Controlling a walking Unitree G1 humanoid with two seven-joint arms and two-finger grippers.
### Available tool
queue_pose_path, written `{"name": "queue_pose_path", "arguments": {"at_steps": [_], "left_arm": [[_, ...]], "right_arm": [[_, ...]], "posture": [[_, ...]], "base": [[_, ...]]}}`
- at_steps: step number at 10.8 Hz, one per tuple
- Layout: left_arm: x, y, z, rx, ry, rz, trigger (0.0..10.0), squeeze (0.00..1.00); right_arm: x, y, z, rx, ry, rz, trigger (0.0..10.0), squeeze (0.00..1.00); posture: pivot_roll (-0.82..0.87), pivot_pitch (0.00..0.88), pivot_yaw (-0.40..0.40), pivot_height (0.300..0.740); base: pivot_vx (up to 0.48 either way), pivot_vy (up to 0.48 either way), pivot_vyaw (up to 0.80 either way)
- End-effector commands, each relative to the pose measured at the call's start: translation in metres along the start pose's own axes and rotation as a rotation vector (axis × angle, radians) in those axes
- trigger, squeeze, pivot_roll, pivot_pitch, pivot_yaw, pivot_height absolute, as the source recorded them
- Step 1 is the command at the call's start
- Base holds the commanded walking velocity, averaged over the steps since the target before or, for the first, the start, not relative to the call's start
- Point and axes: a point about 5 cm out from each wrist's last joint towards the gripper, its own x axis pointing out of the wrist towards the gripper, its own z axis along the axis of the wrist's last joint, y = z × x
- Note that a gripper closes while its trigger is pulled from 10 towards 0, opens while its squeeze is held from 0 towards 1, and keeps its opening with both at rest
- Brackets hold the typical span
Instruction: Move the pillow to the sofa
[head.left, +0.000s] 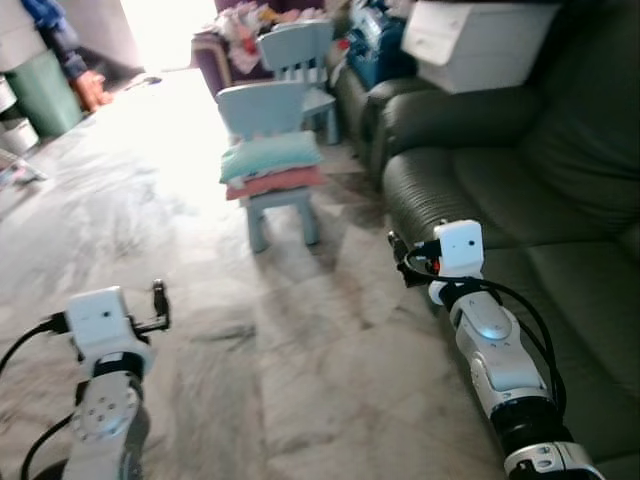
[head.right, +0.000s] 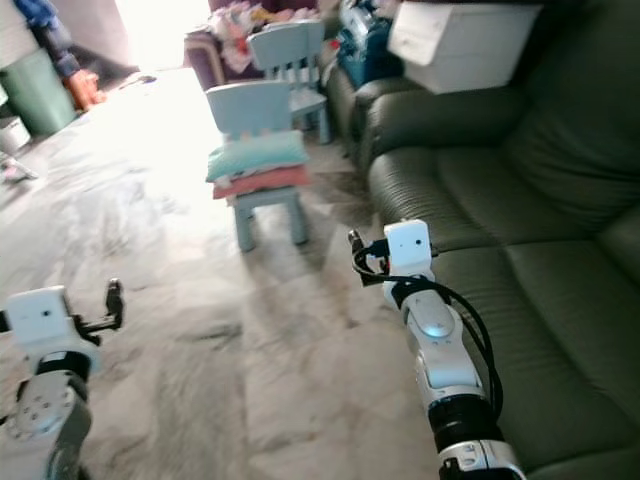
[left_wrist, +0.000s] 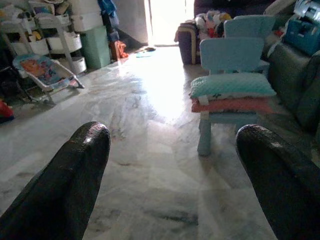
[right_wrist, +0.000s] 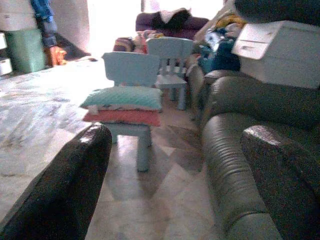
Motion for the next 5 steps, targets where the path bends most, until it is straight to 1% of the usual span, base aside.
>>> {"name": "queue_pose_path", "arguments": {"at_steps": [1, 5], "left_arm": [[0.0006, 0.0036, 0.0026, -0.009, -0.01, 0.02, 10.0, 0.0], [-0.0017, 0.0042, 0.0, -0.007, -0.008, 0.029, 10.0, 0.0]], "right_arm": [[0.0012, -0.0013, 0.0051, 0.0, -0.017, 0.004, 10.0, 0.0], [0.0018, 0.0046, 0.0068, 0.013, -0.026, 0.047, 10.0, 0.0]], "posture": [[-0.16, 0.038, 0.086, 0.74], [-0.16, 0.034, 0.08, 0.74]], "base": [[0.458, 0.0, 0.0], [0.458, 0.0, 0.0]]}}
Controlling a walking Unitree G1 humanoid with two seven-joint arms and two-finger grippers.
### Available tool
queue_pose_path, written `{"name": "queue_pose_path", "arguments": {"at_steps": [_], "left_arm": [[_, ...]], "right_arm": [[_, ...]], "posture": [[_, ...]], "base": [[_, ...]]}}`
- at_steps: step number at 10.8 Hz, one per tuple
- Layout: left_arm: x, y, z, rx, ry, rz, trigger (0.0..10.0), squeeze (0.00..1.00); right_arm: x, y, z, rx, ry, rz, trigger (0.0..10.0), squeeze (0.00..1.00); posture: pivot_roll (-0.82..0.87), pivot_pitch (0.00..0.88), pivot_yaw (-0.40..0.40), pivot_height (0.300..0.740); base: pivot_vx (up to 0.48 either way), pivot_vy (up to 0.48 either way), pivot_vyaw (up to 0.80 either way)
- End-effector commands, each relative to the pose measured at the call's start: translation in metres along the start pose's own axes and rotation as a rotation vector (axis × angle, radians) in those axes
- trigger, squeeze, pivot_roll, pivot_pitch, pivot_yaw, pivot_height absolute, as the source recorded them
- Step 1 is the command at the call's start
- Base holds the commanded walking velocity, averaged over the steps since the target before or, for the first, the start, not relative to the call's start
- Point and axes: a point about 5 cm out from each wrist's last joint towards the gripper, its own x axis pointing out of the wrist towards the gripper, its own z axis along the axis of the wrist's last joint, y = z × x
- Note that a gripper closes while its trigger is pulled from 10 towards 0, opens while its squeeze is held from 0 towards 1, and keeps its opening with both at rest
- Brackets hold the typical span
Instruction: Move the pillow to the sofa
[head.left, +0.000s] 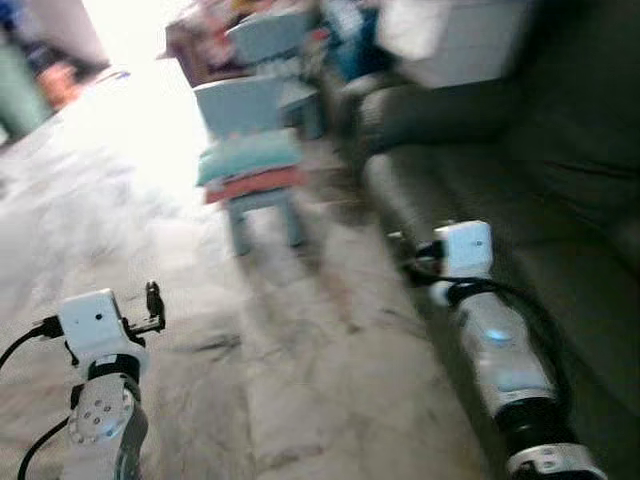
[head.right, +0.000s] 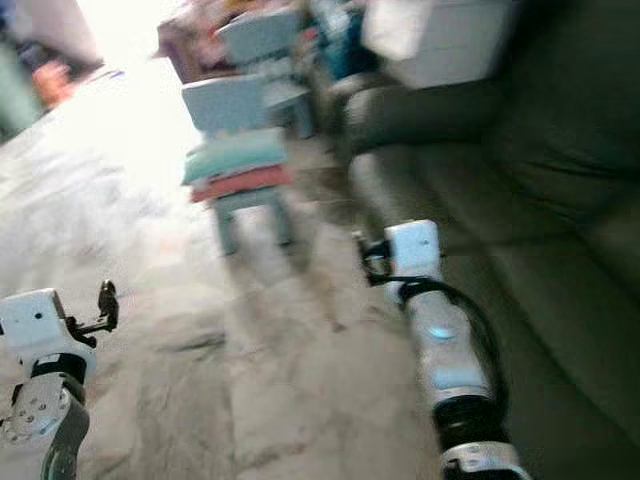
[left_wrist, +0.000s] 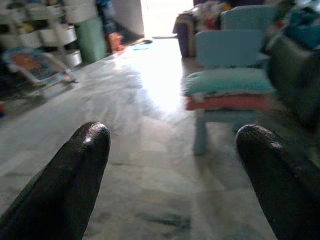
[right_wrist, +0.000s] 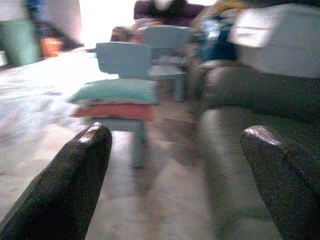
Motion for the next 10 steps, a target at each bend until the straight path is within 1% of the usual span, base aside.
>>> {"name": "queue_pose_path", "arguments": {"at_steps": [1, 4, 10], "left_arm": [[-0.001, 0.003, 0.0, 0.006, -0.004, 0.012, 10.0, 0.0], [-0.001, 0.001, -0.002, 0.004, 0.0, 0.011, 10.0, 0.0], [-0.004, 0.002, -0.004, 0.012, 0.011, 0.029, 10.0, 0.0]], "right_arm": [[0.002, -0.001, 0.007, -0.002, -0.026, 0.009, 10.0, 0.0], [0.002, 0.002, 0.008, -0.003, -0.028, 0.028, 10.0, 0.0], [0.002, 0.012, 0.008, 0.007, -0.031, 0.08, 10.0, 0.0]], "posture": [[-0.16, 0.033, 0.079, 0.74], [-0.16, 0.032, 0.077, 0.74], [-0.15, 0.041, 0.071, 0.74]], "base": [[0.461, 0.0, 0.0], [0.459, 0.0, 0.0], [0.457, 0.0, 0.0]]}}
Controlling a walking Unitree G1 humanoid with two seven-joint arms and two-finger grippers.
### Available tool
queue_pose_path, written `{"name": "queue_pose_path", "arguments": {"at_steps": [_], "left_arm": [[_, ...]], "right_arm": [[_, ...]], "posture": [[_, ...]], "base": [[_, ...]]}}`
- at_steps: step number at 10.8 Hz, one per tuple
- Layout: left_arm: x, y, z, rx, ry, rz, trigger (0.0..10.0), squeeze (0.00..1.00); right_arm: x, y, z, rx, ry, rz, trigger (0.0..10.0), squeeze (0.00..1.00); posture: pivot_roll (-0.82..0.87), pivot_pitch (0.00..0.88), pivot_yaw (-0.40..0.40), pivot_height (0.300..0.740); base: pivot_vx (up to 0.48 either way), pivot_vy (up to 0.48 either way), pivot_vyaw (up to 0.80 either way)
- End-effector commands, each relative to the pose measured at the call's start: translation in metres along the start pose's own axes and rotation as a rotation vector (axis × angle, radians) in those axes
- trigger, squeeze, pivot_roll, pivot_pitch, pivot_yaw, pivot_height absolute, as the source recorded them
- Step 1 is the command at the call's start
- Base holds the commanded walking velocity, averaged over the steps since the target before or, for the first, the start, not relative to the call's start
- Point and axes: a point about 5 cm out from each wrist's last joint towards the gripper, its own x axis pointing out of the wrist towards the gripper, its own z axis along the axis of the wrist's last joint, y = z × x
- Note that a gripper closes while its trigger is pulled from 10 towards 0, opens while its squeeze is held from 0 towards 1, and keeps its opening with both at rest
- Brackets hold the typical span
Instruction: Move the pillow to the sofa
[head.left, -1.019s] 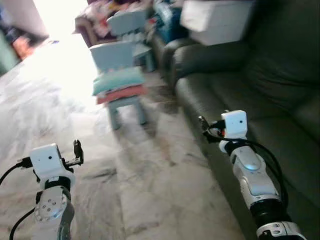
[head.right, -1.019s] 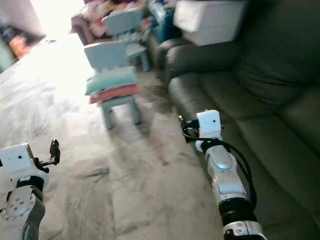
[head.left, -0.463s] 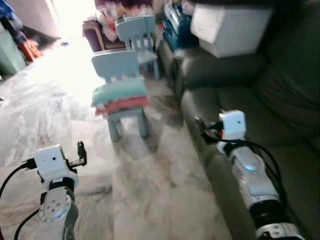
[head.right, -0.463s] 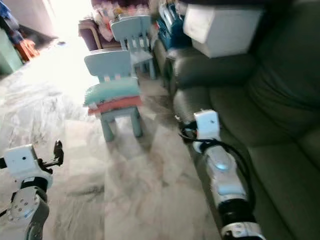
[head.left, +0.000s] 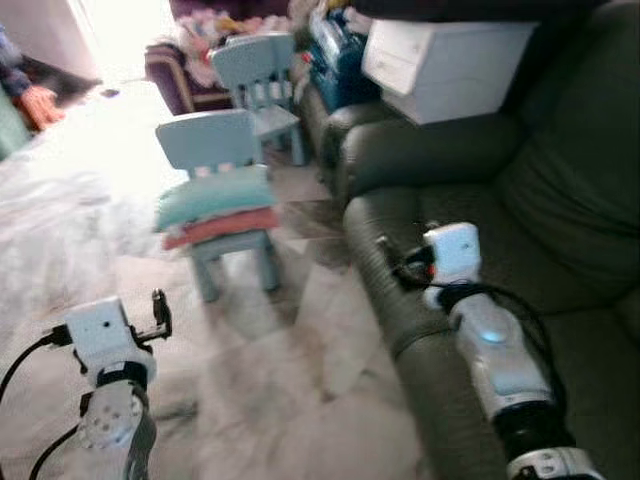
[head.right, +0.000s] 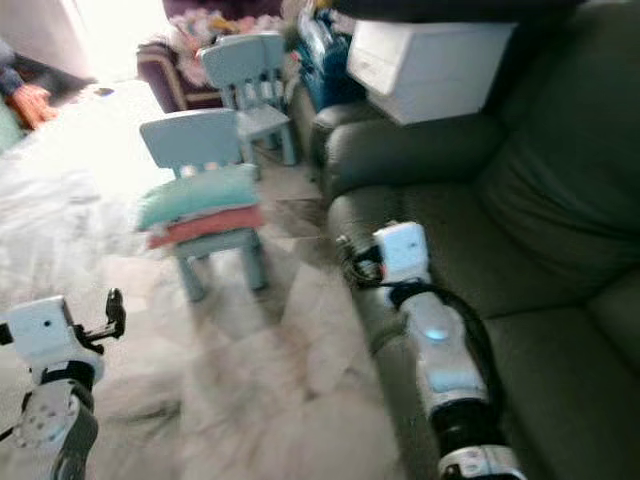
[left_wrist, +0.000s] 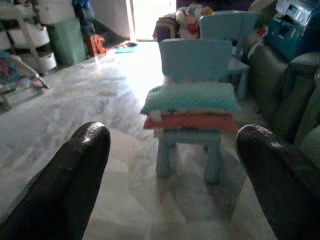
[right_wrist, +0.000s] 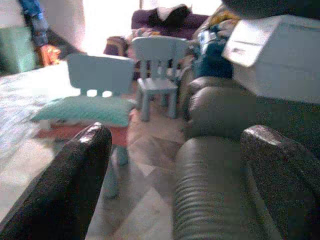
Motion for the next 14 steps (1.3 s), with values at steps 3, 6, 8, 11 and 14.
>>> {"name": "queue_pose_path", "arguments": {"at_steps": [3, 6, 8, 11, 14], "left_arm": [[0.0035, 0.0123, -0.002, -0.031, 0.035, 0.118, 10.0, 0.0], [0.004, 0.0108, -0.0005, -0.001, 0.027, 0.1, 10.0, 0.0], [0.0051, 0.0117, -0.0004, -0.006, 0.032, 0.1, 10.0, 0.0], [0.006, 0.0124, -0.0014, -0.003, 0.038, 0.098, 10.0, 0.0], [0.0075, 0.0117, 0.0006, -0.001, 0.02, 0.097, 10.0, 0.0]], "right_arm": [[0.005, 0.0137, 0.0061, 0.011, -0.021, 0.053, 10.0, 0.0], [0.0047, 0.014, 0.0057, 0.014, -0.019, 0.055, 10.0, 0.0], [0.0048, 0.0144, 0.0059, 0.015, -0.019, 0.056, 10.0, 0.0], [0.005, 0.0151, 0.0057, 0.017, -0.018, 0.056, 10.0, 0.0], [0.0045, 0.0149, 0.0055, 0.019, -0.018, 0.051, 10.0, 0.0]], "posture": [[-0.15, 0.04, 0.071, 0.74], [-0.15, 0.042, 0.073, 0.74], [-0.15, 0.043, 0.075, 0.74], [-0.15, 0.042, 0.075, 0.74], [-0.16, 0.042, 0.08, 0.74]], "base": [[0.244, 0.0, 0.0], [0.0, 0.48, 0.0], [0.0, 0.48, 0.0], [0.0, 0.48, 0.0], [0.0, 0.48, 0.0]]}}
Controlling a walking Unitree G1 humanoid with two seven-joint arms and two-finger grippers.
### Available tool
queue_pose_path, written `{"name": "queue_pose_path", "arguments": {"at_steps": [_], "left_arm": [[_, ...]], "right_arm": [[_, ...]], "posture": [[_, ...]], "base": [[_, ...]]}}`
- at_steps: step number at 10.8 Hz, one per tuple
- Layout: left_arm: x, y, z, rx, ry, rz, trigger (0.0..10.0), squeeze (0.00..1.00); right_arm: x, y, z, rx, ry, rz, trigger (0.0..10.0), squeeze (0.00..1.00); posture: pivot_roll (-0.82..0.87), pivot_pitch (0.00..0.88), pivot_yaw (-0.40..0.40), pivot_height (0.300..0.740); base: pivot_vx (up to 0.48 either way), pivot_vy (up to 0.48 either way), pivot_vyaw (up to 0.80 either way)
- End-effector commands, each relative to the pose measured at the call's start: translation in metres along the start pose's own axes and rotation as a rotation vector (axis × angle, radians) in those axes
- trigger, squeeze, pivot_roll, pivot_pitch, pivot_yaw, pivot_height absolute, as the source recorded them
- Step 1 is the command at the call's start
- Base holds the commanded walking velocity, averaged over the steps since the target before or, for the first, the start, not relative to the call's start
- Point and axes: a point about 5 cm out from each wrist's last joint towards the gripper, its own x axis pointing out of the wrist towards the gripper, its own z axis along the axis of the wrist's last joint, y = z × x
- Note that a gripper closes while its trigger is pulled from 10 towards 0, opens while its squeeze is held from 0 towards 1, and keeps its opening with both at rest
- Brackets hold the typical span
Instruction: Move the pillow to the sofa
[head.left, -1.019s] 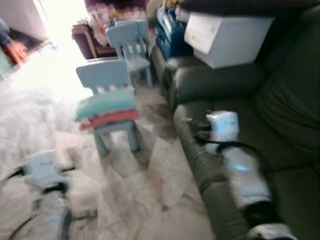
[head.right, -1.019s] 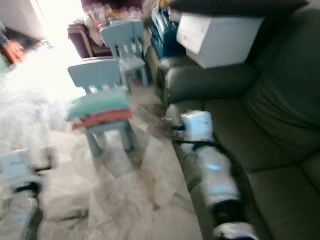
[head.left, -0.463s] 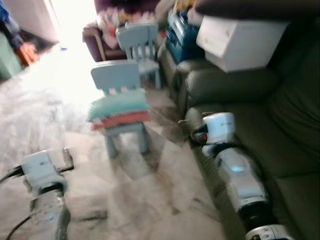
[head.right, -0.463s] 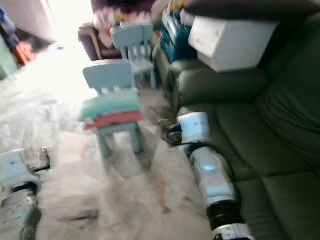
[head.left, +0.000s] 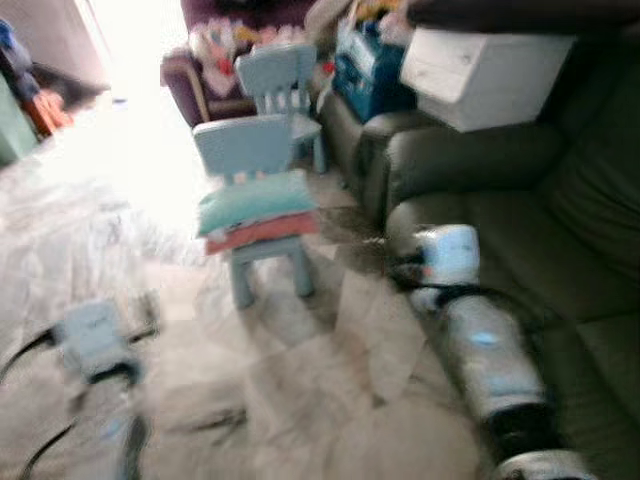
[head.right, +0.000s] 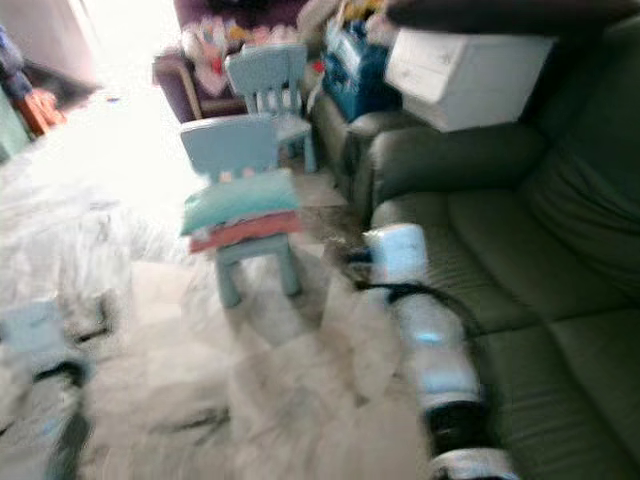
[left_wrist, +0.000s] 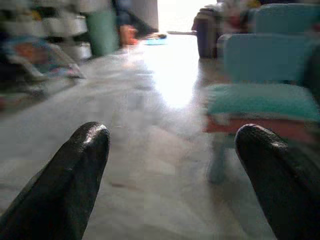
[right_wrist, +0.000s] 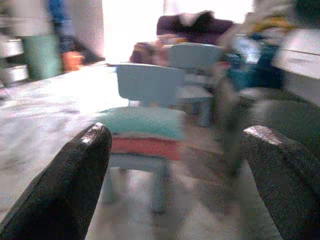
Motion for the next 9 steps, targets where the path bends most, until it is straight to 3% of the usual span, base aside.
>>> {"name": "queue_pose_path", "arguments": {"at_steps": [1, 3, 4, 5, 6, 9], "left_arm": [[0.001, -0.005, 0.006, 0.0, -0.026, -0.011, 10.0, 0.0], [0.003, -0.002, 0.01, 0.04, -0.026, 0.024, 10.0, 0.0], [0.004, 0.004, 0.009, -0.063, 0.002, 0.035, 10.0, 0.0], [0.002, 0.004, 0.016, -0.087, -0.058, -0.043, 10.0, 0.0], [0.001, 0.009, 0.018, -0.036, -0.064, 0.023, 10.0, 0.0], [-0.019, 0.032, 0.023, 0.003, -0.095, 0.07, 10.0, 0.0]], "right_arm": [[0.0, -0.008, 0.005, -0.015, -0.014, -0.02, 10.0, 0.0], [0.0, -0.008, 0.007, -0.006, -0.016, -0.022, 10.0, 0.0], [0.001, -0.008, 0.008, 0.008, -0.019, -0.022, 10.0, 0.0], [0.002, -0.008, 0.009, 0.011, -0.021, -0.021, 10.0, 0.0], [0.003, -0.007, 0.008, 0.02, -0.02, -0.018, 10.0, 0.0], [0.023, 0.026, 0.008, 0.077, -0.018, 0.092, 10.0, 0.0]], "posture": [[-0.16, 0.043, 0.08, 0.74], [-0.15, 0.045, 0.079, 0.74], [-0.15, 0.045, 0.079, 0.74], [-0.14, 0.042, 0.076, 0.74], [-0.13, 0.032, 0.07, 0.74], [0.02, 0.0, 0.024, 0.74]], "base": [[0.0, 0.0, 0.0], [0.0, 0.0, 0.0], [0.0, 0.0, 0.0], [0.0, 0.0, 0.0], [0.0, 0.0, 0.0], [0.0, 0.0, 0.0]]}}
